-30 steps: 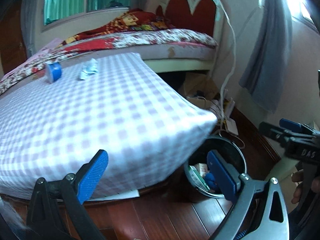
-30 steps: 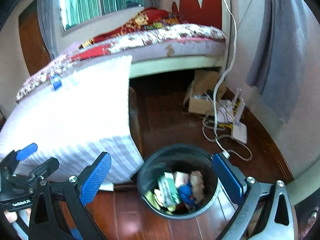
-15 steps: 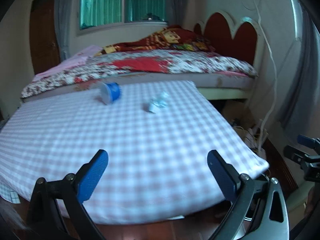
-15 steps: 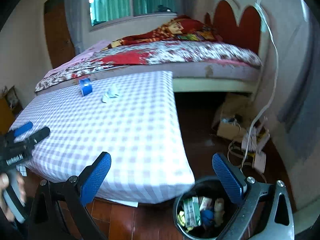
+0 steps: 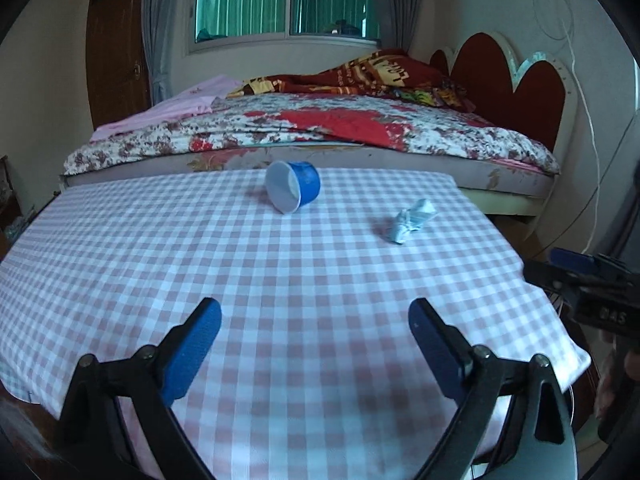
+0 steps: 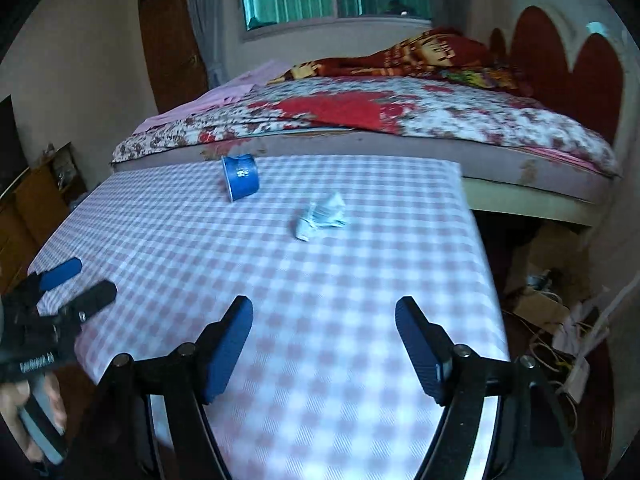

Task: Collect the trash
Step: 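Grasp the blue-white paper cup with the left tool while the right tool grasps the light blue tissue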

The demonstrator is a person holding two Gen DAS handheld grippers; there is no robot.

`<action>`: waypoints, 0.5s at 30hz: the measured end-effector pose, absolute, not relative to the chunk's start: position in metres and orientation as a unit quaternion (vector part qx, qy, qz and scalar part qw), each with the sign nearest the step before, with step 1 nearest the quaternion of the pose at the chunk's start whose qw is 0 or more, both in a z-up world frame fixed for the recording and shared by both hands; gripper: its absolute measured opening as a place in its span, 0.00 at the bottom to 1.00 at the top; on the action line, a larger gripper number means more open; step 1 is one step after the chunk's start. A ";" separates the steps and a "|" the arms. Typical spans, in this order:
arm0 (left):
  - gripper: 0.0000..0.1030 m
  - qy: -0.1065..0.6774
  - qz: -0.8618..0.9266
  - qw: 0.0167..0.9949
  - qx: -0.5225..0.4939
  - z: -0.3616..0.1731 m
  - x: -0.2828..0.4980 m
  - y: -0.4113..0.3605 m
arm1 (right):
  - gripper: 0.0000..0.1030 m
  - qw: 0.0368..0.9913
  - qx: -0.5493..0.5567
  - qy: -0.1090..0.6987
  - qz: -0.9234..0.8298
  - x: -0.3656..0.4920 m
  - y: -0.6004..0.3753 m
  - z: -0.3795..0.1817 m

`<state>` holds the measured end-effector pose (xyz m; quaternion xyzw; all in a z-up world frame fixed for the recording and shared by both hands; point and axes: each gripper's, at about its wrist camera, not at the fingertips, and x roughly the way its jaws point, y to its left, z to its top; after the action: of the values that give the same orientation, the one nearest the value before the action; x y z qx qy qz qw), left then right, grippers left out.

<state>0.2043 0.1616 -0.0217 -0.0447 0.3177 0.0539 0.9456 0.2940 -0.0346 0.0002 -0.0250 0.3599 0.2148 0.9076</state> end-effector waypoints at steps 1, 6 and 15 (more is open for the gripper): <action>0.88 0.320 0.054 0.945 -0.045 -0.026 0.214 0.166 | 0.62 0.905 -0.020 0.365 0.217 0.307 -0.028 -0.004; 0.82 0.331 0.053 0.941 -0.046 -0.038 0.252 0.183 | 0.60 0.892 0.007 0.394 0.221 0.366 0.000 -0.027; 0.80 0.339 0.045 0.938 -0.053 -0.053 0.315 0.199 | 0.42 0.867 0.044 0.446 0.219 0.447 0.027 -0.072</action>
<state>0.3147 0.1993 -0.0533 -0.0526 0.3391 0.0449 0.9382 0.4474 0.0269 -0.0725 0.0444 0.4462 0.2187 0.8667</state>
